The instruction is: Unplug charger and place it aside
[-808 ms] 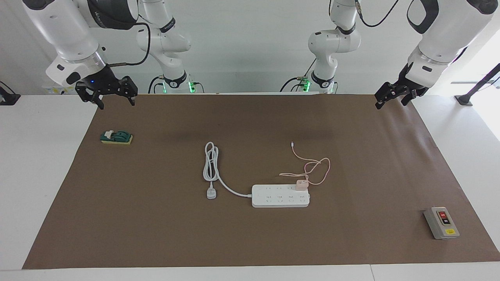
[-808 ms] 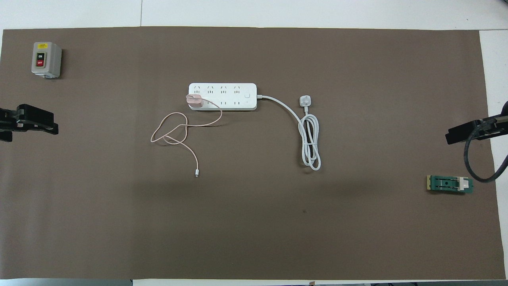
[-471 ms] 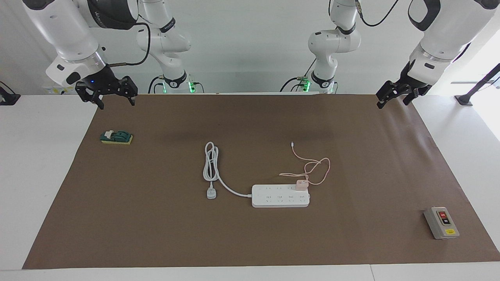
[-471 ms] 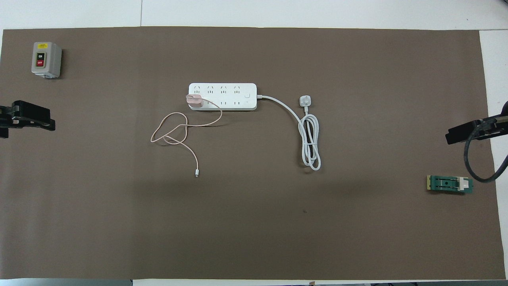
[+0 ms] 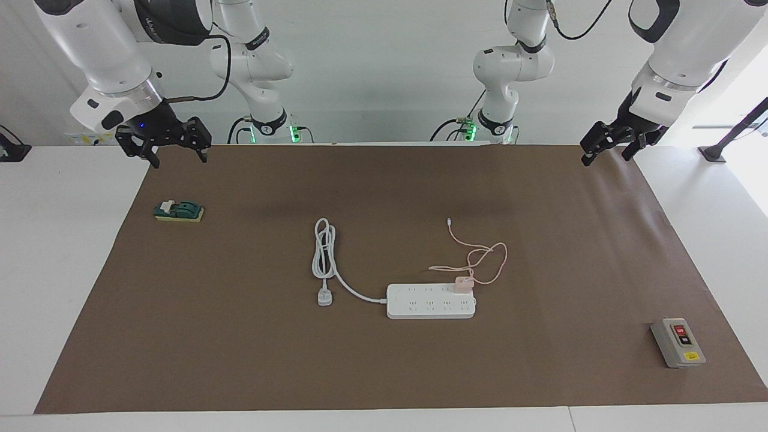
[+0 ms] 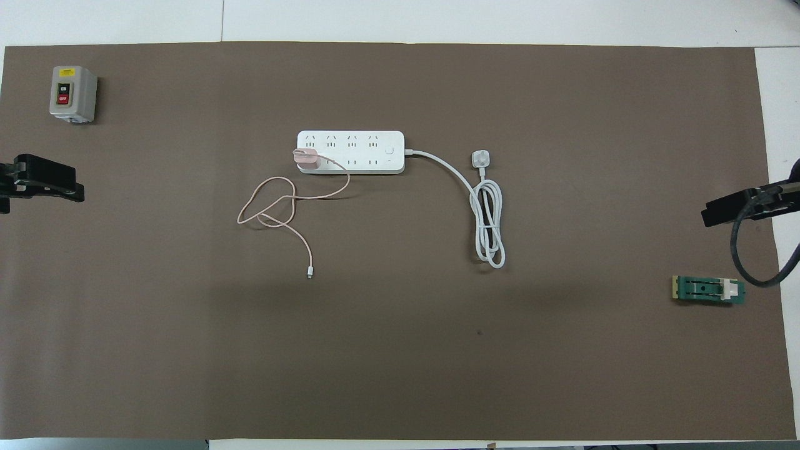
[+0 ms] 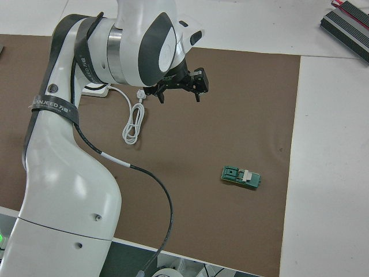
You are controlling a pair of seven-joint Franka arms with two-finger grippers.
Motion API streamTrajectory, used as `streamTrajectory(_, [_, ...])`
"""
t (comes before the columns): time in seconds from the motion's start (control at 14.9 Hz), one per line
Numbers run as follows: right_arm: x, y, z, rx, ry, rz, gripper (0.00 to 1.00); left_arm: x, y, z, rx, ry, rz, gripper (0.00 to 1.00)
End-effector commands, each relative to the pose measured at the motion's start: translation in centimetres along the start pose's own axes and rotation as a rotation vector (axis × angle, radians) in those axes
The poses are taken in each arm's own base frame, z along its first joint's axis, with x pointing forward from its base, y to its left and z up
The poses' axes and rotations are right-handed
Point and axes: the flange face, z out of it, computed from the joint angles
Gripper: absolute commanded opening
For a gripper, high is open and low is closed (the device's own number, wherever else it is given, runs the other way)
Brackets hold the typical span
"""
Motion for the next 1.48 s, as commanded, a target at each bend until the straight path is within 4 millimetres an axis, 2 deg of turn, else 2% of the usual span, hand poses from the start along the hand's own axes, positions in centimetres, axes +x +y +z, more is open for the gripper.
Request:
streamTrajectory(0.0, [-0.3, -0.4, 0.2, 0.018, 0.011, 0.035, 1.0, 0.7, -0.1, 0.0, 0.008, 0.001, -0.008, 1.0])
streamTrajectory(0.2, [0.2, -2.1, 1.8, 0.021, -0.004, 0.162, 1.0, 0.6, 0.5, 0.0, 0.007, 0.0, -0.131, 1.0])
streamTrajectory(0.27, [0.6, -3.7, 2.4, 0.052, -0.003, 0.182, 1.0, 0.6, 0.7, 0.1, 0.005, -0.001, -0.183, 1.0])
streamTrajectory(0.34, [1.0, -4.3, 3.2, 0.084, -0.016, 0.226, 1.0, 0.7, 1.4, 0.4, 0.004, -0.002, -0.246, 1.0])
streamTrajectory(0.54, [3.6, -5.3, 6.2, 0.203, -0.059, 0.383, 1.0, 1.9, 5.2, 1.9, -0.002, 0.02, -0.404, 1.0])
streamTrajectory(0.61, [4.7, -6.0, 7.5, 0.25, -0.073, 0.471, 1.0, 2.2, 7.2, 3.0, -0.001, 0.01, -0.484, 1.0])
streamTrajectory(0.74, [6.8, -9.9, 9.5, 0.308, -0.103, 0.59, 1.0, 2.9, 8.4, 4.6, -0.001, -0.006, -0.647, 1.0])
streamTrajectory(0.81, [7.7, -11.4, 10.4, 0.317, -0.104, 0.656, 1.0, 3.4, 9.8, 5.6, -0.007, -0.008, -0.703, 1.0])
streamTrajectory(0.88, [8.7, -13.9, 11.5, 0.342, -0.114, 0.724, 1.0, 4.0, 10.9, 6.3, -0.038, -0.004, -0.8, 1.0])
streamTrajectory(1.01, [10.4, -16.3, 13.0, 0.433, -0.138, 0.863, 1.0, 5.4, 13.0, 8.3, -0.076, 0.014, -0.993, 1.0])
streamTrajectory(1.08, [10.8, -17.5, 13.5, 0.461, -0.147, 0.902, 1.0, 5.8, 14.5, 9.9, -0.067, 0.007, -1.045, 1.0])
streamTrajectory(1.21, [12.3, -19.7, 14.3, 0.54, -0.212, 1.043, 1.0, 5.9, 16.1, 12.0, -0.043, -0.018, -1.1, 1.0])
streamTrajectory(1.28, [15.0, -22.1, 15.0, 0.559, -0.262, 1.135, 1.0, 6.1, 17.3, 13.3, -0.04, -0.025, -1.11, 1.0])
streamTrajectory(1.41, [18.1, -24.7, 16.8, 0.577, -0.33, 1.262, 1.0, 7.0, 18.4, 15.6, -0.049, -0.013, -1.248, 1.0])
